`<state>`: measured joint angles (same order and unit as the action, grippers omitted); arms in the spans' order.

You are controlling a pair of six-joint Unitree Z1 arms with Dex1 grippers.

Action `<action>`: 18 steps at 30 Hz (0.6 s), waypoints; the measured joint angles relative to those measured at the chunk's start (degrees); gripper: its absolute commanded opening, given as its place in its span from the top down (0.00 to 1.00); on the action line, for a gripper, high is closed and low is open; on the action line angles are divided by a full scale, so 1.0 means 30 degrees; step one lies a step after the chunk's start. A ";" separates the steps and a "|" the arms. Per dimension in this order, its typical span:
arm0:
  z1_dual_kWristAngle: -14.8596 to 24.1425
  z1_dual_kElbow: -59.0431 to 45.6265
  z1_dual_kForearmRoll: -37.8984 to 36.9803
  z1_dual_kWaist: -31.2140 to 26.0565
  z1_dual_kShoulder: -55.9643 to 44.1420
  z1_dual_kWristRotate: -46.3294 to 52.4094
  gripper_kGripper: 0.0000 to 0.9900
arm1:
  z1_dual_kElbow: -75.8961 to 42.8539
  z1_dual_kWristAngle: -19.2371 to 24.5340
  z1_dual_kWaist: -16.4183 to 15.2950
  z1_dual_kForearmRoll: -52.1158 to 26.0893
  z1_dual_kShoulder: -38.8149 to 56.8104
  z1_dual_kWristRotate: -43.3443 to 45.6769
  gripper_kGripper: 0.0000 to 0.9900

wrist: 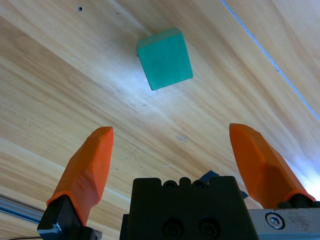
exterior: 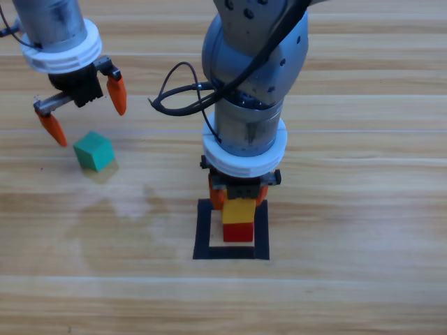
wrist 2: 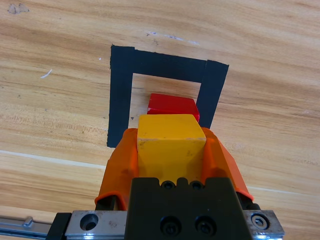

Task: Stack the blocks in the rectangular block: red at the bottom, yellow in the middle, green on top

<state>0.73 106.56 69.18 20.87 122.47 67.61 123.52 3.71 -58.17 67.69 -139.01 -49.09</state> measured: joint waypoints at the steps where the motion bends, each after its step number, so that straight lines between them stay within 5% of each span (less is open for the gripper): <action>1: -0.0002 0.0000 0.0000 0.0000 0.0063 0.0000 0.00 | 0.0000 0.0000 -0.0001 0.0000 0.0000 0.0000 0.55; 3: -0.0004 0.0001 0.0000 0.0000 0.0162 0.0000 0.00 | 0.0000 0.0004 -0.0001 0.0000 0.0000 0.0000 0.04; 4: -0.0004 0.0001 0.0000 0.0000 0.0177 0.0000 0.00 | 0.0000 0.0005 -0.0001 0.0000 0.0000 0.0000 0.00; 18: -0.0031 0.0300 0.0000 0.0000 0.0203 -0.0108 0.00 | 0.0007 0.1076 -0.0103 0.0244 0.0450 0.0377 0.00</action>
<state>0.63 107.46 69.18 20.87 123.08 67.29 123.54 6.94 -58.48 68.43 -137.66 -47.96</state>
